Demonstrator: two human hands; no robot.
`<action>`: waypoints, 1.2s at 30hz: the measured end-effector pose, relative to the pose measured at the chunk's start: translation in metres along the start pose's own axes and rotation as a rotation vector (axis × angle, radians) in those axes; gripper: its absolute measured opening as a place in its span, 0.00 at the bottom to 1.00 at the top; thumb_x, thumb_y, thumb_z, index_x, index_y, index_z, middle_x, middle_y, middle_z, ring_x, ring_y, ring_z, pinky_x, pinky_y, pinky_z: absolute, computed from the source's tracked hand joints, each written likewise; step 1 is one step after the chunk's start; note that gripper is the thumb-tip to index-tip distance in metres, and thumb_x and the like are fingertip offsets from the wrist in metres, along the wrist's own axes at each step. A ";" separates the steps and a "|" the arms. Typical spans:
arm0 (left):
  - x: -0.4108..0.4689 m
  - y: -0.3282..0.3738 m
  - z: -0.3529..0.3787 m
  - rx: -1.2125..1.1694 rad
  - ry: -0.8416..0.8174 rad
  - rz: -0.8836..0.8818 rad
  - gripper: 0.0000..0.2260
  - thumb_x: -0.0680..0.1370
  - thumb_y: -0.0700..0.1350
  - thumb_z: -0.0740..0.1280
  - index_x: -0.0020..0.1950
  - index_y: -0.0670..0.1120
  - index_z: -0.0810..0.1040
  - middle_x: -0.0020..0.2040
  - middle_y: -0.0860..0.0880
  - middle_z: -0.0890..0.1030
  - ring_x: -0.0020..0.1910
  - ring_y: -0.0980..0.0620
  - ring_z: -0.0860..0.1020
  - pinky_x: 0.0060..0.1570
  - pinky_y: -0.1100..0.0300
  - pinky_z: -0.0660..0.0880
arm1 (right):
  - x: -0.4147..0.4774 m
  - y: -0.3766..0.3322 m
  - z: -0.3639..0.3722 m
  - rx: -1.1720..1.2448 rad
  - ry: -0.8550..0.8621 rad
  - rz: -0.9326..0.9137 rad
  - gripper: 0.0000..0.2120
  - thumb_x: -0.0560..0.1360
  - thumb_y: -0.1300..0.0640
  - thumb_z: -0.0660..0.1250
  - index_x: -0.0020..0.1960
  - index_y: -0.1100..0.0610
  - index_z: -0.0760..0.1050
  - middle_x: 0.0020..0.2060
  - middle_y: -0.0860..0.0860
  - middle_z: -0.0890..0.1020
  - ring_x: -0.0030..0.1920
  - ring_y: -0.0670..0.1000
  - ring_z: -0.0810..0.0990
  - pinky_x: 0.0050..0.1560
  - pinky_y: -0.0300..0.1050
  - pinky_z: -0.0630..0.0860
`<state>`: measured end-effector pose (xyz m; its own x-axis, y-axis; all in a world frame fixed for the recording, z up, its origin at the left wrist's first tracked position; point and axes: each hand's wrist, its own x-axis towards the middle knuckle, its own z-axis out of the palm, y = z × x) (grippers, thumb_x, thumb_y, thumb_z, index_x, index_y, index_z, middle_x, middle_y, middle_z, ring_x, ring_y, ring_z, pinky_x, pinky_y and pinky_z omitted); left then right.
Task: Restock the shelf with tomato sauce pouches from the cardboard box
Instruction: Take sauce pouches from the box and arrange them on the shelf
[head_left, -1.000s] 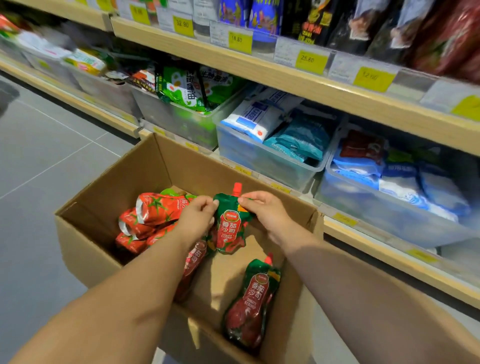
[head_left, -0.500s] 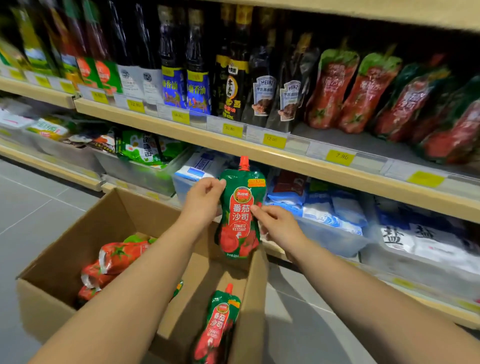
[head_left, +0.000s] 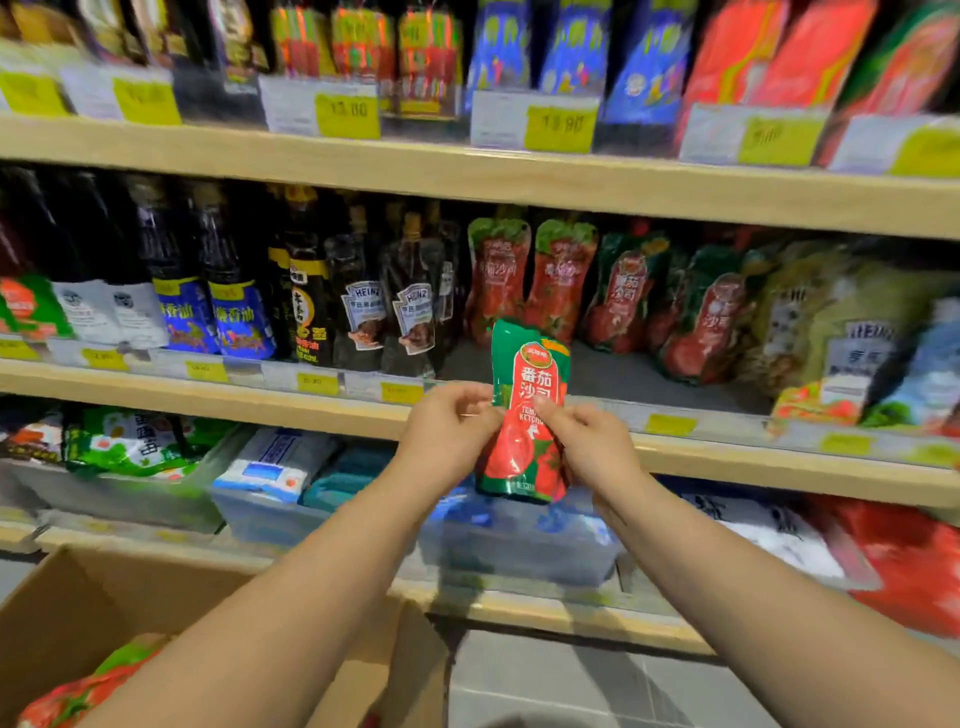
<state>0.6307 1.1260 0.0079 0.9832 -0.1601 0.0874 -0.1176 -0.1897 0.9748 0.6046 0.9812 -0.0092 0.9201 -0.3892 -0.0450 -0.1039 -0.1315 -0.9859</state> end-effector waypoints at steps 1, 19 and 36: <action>0.004 0.005 0.007 0.024 -0.011 0.039 0.08 0.72 0.40 0.70 0.47 0.52 0.81 0.43 0.53 0.81 0.43 0.56 0.80 0.52 0.57 0.77 | 0.007 -0.007 -0.009 -0.004 0.013 -0.016 0.18 0.71 0.45 0.69 0.39 0.61 0.79 0.27 0.52 0.79 0.27 0.49 0.76 0.31 0.39 0.71; 0.088 0.040 0.114 0.051 -0.111 -0.013 0.23 0.76 0.37 0.58 0.72 0.48 0.65 0.54 0.49 0.77 0.35 0.62 0.72 0.31 0.72 0.70 | 0.106 -0.038 -0.063 0.135 0.137 0.029 0.23 0.73 0.54 0.71 0.64 0.59 0.70 0.49 0.54 0.79 0.31 0.47 0.76 0.24 0.35 0.73; 0.102 0.043 0.125 0.366 -0.138 -0.139 0.15 0.75 0.38 0.59 0.60 0.40 0.76 0.57 0.38 0.79 0.55 0.39 0.77 0.57 0.50 0.76 | 0.098 -0.021 -0.088 -0.431 0.124 -0.010 0.20 0.75 0.55 0.62 0.65 0.58 0.71 0.60 0.55 0.78 0.53 0.54 0.76 0.50 0.43 0.70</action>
<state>0.7087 0.9801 0.0328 0.9682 -0.2324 -0.0924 -0.0514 -0.5462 0.8361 0.6641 0.8655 0.0210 0.8723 -0.4888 0.0095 -0.2676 -0.4936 -0.8275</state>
